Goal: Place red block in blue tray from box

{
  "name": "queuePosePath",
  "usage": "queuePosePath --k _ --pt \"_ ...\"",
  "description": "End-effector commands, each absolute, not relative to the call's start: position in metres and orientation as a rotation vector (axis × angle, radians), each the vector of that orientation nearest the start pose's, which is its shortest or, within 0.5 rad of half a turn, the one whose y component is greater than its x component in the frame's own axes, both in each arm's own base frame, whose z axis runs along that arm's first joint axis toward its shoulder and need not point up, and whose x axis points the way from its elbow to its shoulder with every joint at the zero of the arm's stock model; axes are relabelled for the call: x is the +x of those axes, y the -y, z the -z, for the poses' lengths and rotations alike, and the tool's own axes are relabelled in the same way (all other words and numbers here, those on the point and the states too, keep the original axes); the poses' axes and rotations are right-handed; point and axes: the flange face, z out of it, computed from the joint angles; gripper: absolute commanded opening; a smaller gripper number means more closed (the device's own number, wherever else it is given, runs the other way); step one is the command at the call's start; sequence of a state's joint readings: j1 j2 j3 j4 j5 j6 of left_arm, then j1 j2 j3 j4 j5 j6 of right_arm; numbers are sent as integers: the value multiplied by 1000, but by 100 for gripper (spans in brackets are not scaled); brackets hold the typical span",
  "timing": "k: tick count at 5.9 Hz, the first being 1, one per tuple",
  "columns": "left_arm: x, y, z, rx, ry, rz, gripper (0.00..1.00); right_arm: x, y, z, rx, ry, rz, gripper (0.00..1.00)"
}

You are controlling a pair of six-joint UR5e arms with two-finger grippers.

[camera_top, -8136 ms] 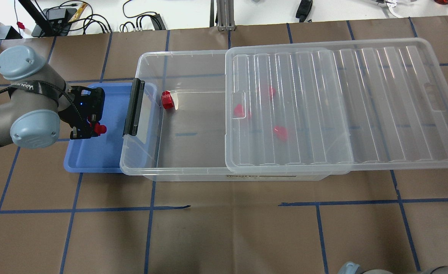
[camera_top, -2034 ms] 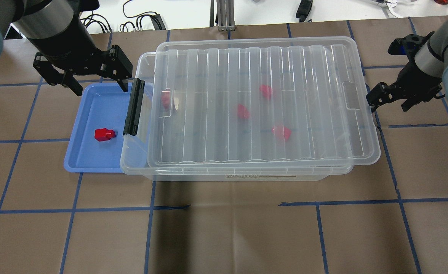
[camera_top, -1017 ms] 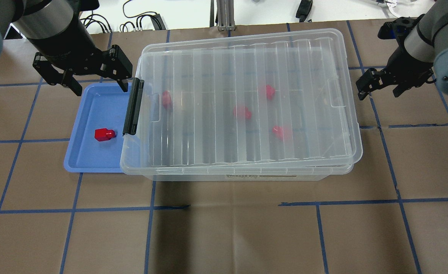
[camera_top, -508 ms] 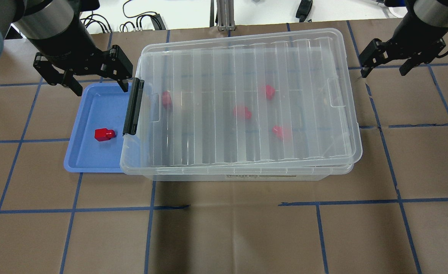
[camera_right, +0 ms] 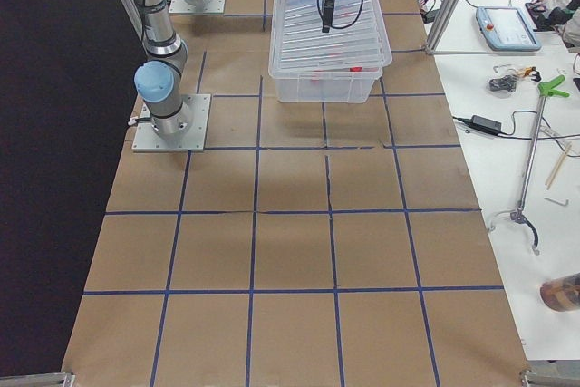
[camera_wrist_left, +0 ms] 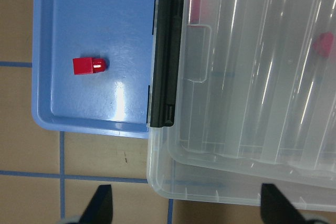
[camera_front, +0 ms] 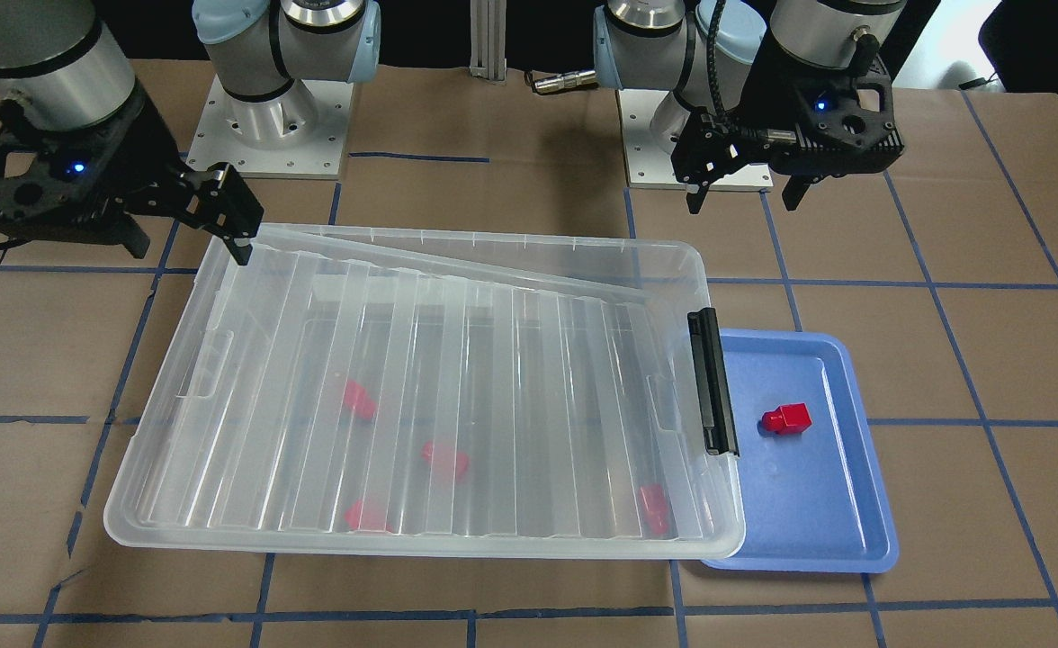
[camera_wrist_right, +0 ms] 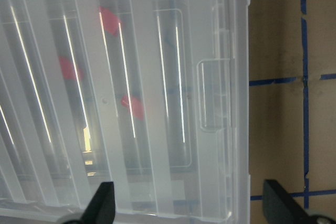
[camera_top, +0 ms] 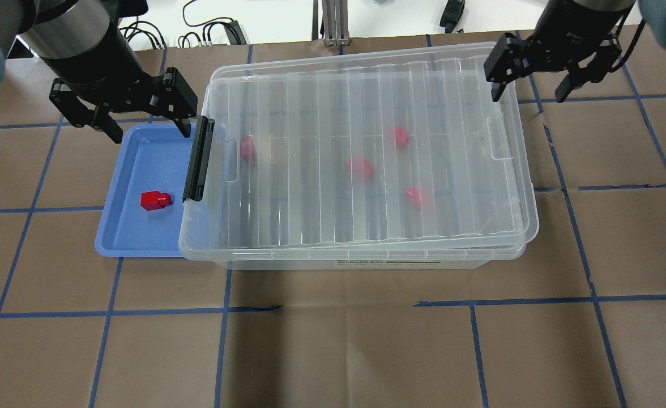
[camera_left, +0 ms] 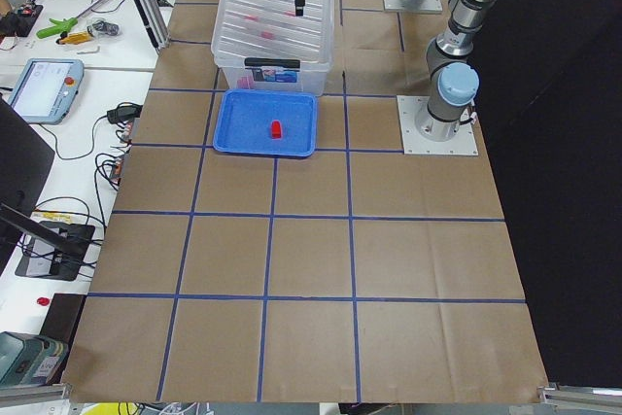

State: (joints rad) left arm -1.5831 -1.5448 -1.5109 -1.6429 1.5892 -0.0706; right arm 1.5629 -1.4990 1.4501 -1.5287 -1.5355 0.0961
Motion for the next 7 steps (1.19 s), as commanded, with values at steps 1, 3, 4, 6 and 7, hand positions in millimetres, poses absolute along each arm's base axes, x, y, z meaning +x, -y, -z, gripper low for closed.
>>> queuePosePath --k 1,3,4,6,7 --pt "-137 479 -523 -91 -3122 23 98 147 508 -515 229 -3144 -13 100" --pt "-137 479 -524 -91 -3122 25 98 145 507 -509 216 -3158 -40 100" --pt "-137 479 -524 -91 -3122 25 98 145 506 -509 215 -3158 -38 100" --pt "-137 479 -523 -94 -3122 25 98 145 506 -509 213 -3157 -38 100" --pt "-137 479 -523 -91 -3122 25 98 145 506 -509 213 -3157 -40 100"
